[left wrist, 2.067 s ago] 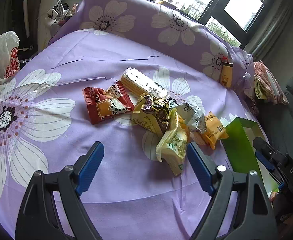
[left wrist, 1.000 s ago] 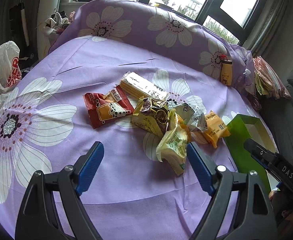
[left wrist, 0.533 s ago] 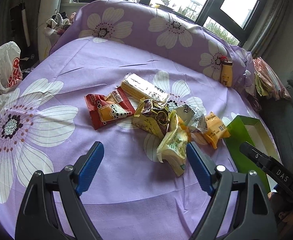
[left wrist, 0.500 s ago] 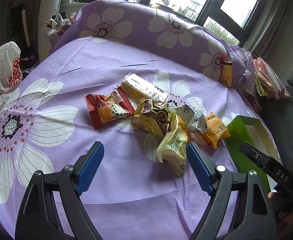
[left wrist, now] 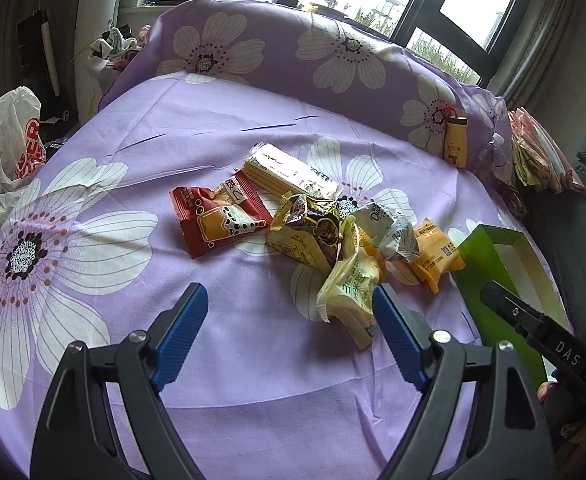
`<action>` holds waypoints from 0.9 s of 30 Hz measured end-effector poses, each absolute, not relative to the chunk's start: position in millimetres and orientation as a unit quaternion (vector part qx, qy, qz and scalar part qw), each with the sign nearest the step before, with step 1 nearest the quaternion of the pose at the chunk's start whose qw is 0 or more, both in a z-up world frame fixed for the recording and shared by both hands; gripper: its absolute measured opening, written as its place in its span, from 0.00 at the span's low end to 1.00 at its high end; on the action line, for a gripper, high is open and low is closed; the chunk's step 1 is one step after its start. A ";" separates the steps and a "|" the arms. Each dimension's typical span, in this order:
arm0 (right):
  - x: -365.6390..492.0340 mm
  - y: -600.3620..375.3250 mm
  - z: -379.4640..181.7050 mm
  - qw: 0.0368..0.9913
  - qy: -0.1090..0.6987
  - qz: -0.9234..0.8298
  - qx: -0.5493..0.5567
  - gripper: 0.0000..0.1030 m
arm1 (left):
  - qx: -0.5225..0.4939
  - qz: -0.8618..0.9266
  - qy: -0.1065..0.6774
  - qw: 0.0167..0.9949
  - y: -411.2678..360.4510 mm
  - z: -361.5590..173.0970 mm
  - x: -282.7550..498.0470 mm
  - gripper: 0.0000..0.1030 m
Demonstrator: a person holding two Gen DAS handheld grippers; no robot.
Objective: Organize snacks
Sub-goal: 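Withdraw the right tool from the box toward the snack pile, then close the right gripper on the yellow-green snack bag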
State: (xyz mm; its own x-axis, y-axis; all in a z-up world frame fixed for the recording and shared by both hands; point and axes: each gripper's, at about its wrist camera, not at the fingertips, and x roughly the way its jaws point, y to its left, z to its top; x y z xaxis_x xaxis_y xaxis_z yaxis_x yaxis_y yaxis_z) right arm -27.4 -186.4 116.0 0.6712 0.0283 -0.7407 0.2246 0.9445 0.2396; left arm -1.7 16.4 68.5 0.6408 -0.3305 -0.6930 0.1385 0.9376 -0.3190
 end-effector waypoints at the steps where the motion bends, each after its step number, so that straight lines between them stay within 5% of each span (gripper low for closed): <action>1: -27.5 -185.6 116.7 0.899 0.404 -0.052 0.157 0.73 | -0.120 -0.132 0.402 0.898 16.8 68.7 -1.3 0.81; 9: 1.5 -164.7 159.9 0.900 0.420 -0.016 0.119 0.73 | -0.163 -0.136 0.414 0.885 32.4 62.4 20.1 0.76; 12: 26.5 -147.5 164.2 0.886 0.452 0.025 0.098 0.80 | -0.168 -0.138 0.419 0.881 35.3 61.7 22.7 0.69; 20: 55.5 -131.7 115.6 0.868 0.492 0.018 0.064 0.86 | -0.096 -0.067 0.423 0.898 36.6 61.1 17.8 0.58; 27: 59.3 -138.1 95.0 0.857 0.509 0.027 0.071 0.86 | -0.084 -0.084 0.426 0.897 32.0 57.8 12.7 0.58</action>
